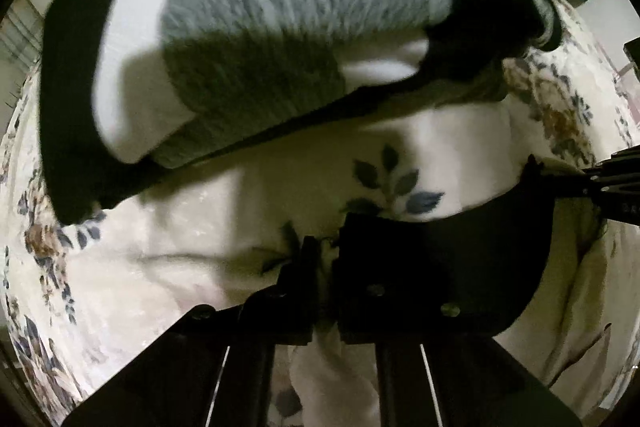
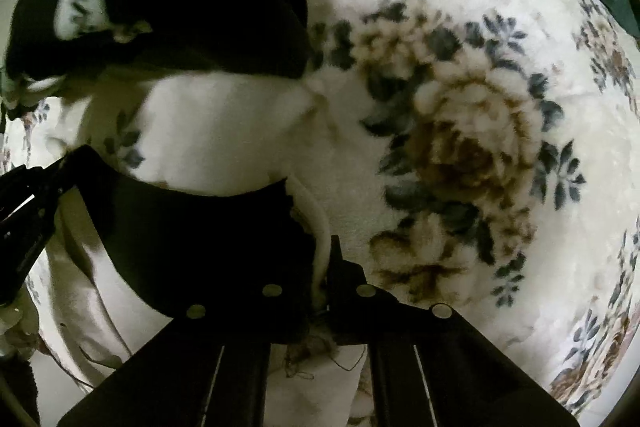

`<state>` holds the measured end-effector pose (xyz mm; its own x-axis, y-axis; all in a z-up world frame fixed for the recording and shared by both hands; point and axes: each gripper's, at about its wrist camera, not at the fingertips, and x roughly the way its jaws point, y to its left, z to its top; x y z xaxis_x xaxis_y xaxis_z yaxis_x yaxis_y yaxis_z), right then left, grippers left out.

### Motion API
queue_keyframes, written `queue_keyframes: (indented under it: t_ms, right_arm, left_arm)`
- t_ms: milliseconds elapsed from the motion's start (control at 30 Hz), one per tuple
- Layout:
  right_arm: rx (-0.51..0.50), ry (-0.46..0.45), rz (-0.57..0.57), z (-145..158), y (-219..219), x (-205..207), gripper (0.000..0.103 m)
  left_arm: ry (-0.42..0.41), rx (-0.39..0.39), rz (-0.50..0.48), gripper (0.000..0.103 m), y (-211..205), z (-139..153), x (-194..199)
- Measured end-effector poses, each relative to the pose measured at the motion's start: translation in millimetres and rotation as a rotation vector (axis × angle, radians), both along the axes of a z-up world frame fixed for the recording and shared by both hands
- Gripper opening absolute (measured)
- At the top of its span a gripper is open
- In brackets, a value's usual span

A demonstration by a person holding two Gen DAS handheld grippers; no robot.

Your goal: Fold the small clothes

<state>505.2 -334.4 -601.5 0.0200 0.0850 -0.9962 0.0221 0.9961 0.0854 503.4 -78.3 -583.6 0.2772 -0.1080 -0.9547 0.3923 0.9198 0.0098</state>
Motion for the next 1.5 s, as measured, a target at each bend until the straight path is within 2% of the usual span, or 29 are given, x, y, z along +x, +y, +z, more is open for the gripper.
queue_keyframes:
  t_ms: [200, 367, 500, 700, 833, 933, 1100, 1167, 1233, 1300, 1333, 1367, 1400, 1467, 1500]
  right_arm:
    - [0.066, -0.081, -0.076, 39.9, -21.8, -22.8, 0.006]
    - [0.137, -0.139, -0.142, 80.0, -34.8, -60.9, 0.006]
    - [0.192, -0.169, -0.18, 111.4, -25.0, -103.3, 0.006]
    - [0.237, -0.181, -0.191, 122.3, 3.9, -184.7, 0.006]
    - [0.231, -0.138, -0.188, 106.3, 18.4, -236.9, 0.006]
    - [0.2, -0.06, -0.187, 80.2, 28.4, -282.5, 0.006]
    - [0.2, 0.054, -0.196, 44.1, 32.7, -322.9, 0.006]
    - [0.222, 0.125, -0.214, 33.2, 27.1, -335.5, 0.012]
    - [0.231, 0.167, -0.24, 30.4, 17.3, -345.1, 0.024]
    - [0.234, 0.204, -0.295, 28.9, -1.4, -354.0, 0.049]
    - [0.241, 0.199, -0.338, 30.9, -13.8, -358.1, 0.05]
    - [0.257, 0.191, -0.37, 31.8, -22.9, -359.2, 0.05]
    - [0.276, 0.179, -0.402, 32.7, -31.1, -359.1, 0.05]
    - [0.352, 0.129, -0.489, 35.8, -49.4, -351.6, 0.05]
    - [0.385, 0.105, -0.523, 37.3, -55.2, -347.4, 0.05]
  left_arm:
    - [-0.063, -0.07, 0.057, 0.005, 15.9, 39.0, -23.4]
    - [-0.089, -0.138, 0.112, 0.005, 35.6, 71.0, -51.2]
    - [-0.096, -0.19, 0.179, 0.005, 53.9, 94.6, -91.8]
    - [-0.073, -0.231, 0.27, 0.005, 82.2, 109.1, -176.7]
    - [-0.012, -0.249, 0.315, 0.005, 93.8, 98.2, -225.5]
    - [0.051, -0.25, 0.354, 0.005, 100.8, 74.9, -261.2]
    - [0.14, -0.248, 0.379, 0.009, 109.1, 45.0, -295.8]
    - [0.187, -0.25, 0.399, 0.01, 117.2, 40.5, -308.5]
    - [0.204, -0.219, 0.421, 0.01, 128.8, 42.8, -322.1]
    - [0.207, -0.22, 0.47, 0.022, 146.6, 48.4, -329.6]
    - [0.21, -0.242, 0.499, 0.027, 156.6, 49.7, -331.2]
    - [0.212, -0.266, 0.523, 0.037, 164.9, 51.2, -329.1]
    - [0.201, -0.292, 0.554, 0.042, 174.4, 53.6, -323.5]
    - [0.184, -0.34, 0.582, 0.052, 183.7, 55.5, -307.1]
    - [0.18, -0.358, 0.586, 0.053, 184.4, 55.0, -297.6]
